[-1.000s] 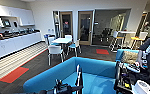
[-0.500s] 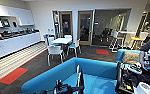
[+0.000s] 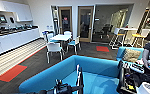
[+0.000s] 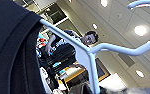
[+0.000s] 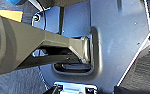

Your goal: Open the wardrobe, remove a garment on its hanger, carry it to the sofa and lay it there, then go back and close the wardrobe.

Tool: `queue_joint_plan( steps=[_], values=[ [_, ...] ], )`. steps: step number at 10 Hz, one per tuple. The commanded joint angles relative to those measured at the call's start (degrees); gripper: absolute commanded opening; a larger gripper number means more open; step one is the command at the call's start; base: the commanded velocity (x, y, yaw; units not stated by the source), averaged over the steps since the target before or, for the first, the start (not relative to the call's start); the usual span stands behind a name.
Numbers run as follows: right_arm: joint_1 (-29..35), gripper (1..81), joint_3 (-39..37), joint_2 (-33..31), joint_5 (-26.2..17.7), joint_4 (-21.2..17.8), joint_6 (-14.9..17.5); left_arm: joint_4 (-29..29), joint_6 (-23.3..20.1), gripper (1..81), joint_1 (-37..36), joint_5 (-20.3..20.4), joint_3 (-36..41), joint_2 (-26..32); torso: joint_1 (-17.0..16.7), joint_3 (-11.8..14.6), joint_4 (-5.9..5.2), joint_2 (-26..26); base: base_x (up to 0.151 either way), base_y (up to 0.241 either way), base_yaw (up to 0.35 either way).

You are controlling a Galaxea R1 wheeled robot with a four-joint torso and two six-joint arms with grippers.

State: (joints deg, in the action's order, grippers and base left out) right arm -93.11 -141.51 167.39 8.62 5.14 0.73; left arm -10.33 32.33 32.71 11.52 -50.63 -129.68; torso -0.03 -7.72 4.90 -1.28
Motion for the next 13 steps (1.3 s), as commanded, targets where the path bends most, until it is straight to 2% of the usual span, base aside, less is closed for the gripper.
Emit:
queue_joint_plan(
  steps=[1, 2, 4, 6, 8, 11, 13],
  values=[
    [1.3, 81.1, 0.4, -0.5, -3.2, 0.8, 0.3, -2.1, -0.9, 1.0, -7.5, 1.8, 2.8, 0.4, 0.0, -5.2, 0.0, 0.0, 0.078, 0.0, 0.0],
    [1.3, 81.1, 0.4, -0.5, -3.2, 0.7, 0.3, -2.1, -0.9, 1.0, -7.5, 1.8, 2.8, 0.3, 0.0, -7.1, 0.0, 0.0, 0.078, 0.0, 0.0],
    [1.6, 81.1, 0.4, -0.4, -3.2, 0.7, 0.2, -2.0, -0.9, 1.0, -7.5, 1.8, 2.7, 0.3, 0.1, -5.5, 0.0, 0.0, 0.078, 0.0, 0.0],
    [1.7, 81.1, 0.4, -0.4, -3.2, 0.7, 0.2, -2.0, -0.9, 1.0, -7.5, 1.8, 2.7, 0.3, 0.1, -6.6, 0.0, 0.1, 0.0, 0.0, 0.0],
    [1.7, 81.1, 0.4, -0.4, -3.2, 0.7, 0.2, -2.1, -0.9, 1.0, -7.5, 1.8, 2.6, -0.5, 0.1, -6.5, 0.0, 0.1, 0.0, 0.0, 0.0],
    [2.0, 81.1, 0.4, -0.3, -3.2, 0.8, 0.2, -1.5, -0.7, 1.0, -8.0, 2.5, -1.6, -6.0, 0.1, -6.5, 0.0, 0.1, 0.0, 0.0, 0.0],
    [2.2, 81.1, 0.4, -0.3, -3.3, 0.7, 0.2, -1.0, -0.2, 1.0, -11.1, 2.5, -5.4, -9.5, 0.1, -6.5, 0.0, 0.1, 0.0, 0.0, 0.0]
  ],
)
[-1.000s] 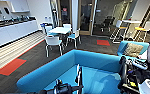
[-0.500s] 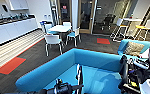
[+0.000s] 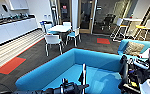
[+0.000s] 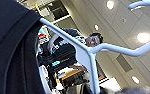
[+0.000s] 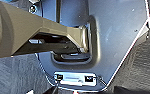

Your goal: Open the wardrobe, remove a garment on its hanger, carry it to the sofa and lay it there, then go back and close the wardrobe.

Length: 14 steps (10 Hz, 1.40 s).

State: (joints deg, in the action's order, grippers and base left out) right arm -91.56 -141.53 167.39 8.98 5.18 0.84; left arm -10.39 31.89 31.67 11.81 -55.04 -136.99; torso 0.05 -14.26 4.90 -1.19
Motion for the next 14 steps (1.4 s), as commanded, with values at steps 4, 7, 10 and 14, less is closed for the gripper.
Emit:
queue_joint_plan(
  steps=[4, 7, 10, 14],
  values=[
    [1.2, 81.1, 0.4, -0.2, -3.6, 0.7, 0.1, 0.4, 1.1, 1.0, -15.5, 2.2, -1.8, 3.0, 0.0, 0.0, 0.0, 0.0, 0.0, 0.0, 0.0],
    [1.5, 81.1, 0.4, 0.3, -3.7, 0.9, 0.3, 1.8, 2.1, 1.0, -19.3, 2.3, -2.5, 6.0, 0.0, -5.7, 0.0, 0.0, 0.0, 0.0, 0.0],
    [1.8, 81.1, 0.4, 0.6, -4.0, 1.3, 0.2, 3.2, 4.5, 1.0, -22.4, 2.3, -6.9, 3.9, 0.0, -5.1, 0.0, 0.0, 0.0, 0.0, 0.0],
    [1.8, 81.1, -0.1, 0.9, -4.2, 1.2, 0.2, 3.7, 10.1, 1.0, -28.4, 1.6, -13.7, -1.8, 0.0, -8.1, 0.0, 0.1, 0.0, 0.0, 0.0]
  ],
)
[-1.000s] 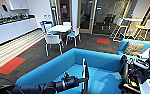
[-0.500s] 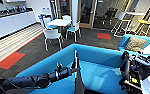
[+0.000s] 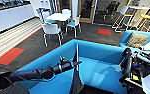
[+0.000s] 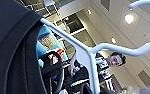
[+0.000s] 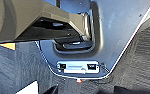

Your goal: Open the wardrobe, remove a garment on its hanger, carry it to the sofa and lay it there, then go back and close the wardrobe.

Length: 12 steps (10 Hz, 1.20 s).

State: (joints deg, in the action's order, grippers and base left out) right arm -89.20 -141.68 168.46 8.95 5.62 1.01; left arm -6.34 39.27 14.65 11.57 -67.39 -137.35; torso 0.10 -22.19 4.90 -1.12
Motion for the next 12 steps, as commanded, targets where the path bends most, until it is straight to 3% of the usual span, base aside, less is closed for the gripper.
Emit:
queue_joint_plan(
  steps=[1, 6, 12],
  values=[
    [-0.6, 81.1, -0.3, -0.2, -4.1, 0.8, 0.0, -0.3, 3.5, 1.0, -12.5, 1.9, -1.9, -2.1, 0.0, 0.0, 0.0, 0.0, 0.0, 0.0, 0.0],
    [0.0, 81.1, -0.3, 0.4, -4.5, 0.8, 0.1, -0.3, 8.8, 1.0, -19.6, 2.8, -3.5, -0.2, 0.0, 0.0, 0.0, 0.0, 0.0, 0.0, 0.0],
    [0.2, 81.1, -1.1, 0.7, -4.5, 0.8, 0.0, -0.3, 12.8, 1.0, -21.4, 4.3, -10.9, -6.0, 0.0, -0.1, 0.0, 0.0, 0.0, 0.0, 0.0]
  ],
)
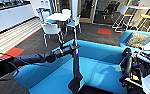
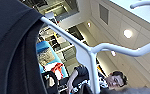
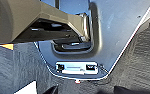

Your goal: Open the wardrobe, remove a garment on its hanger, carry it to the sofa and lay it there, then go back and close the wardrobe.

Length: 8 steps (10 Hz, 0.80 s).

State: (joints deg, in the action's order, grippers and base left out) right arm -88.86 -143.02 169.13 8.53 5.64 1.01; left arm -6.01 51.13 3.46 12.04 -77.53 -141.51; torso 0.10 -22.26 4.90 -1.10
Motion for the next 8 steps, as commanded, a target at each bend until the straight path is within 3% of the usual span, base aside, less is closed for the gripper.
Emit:
queue_joint_plan(
  steps=[1, 8],
  values=[
    [-0.1, 81.1, 0.2, 0.1, -4.1, 0.8, 0.0, -0.7, 1.8, 1.0, -10.2, 3.9, -2.9, -3.2, 0.0, 0.0, 0.0, 0.0, 0.0, 0.0, 0.0],
    [-0.1, 81.1, -1.0, 0.9, -4.1, 0.8, 0.0, -3.0, 2.0, 1.0, -5.1, 3.0, -11.2, 0.8, 0.0, 0.0, 0.0, 0.0, 0.0, 0.0, 0.0]
  ],
)
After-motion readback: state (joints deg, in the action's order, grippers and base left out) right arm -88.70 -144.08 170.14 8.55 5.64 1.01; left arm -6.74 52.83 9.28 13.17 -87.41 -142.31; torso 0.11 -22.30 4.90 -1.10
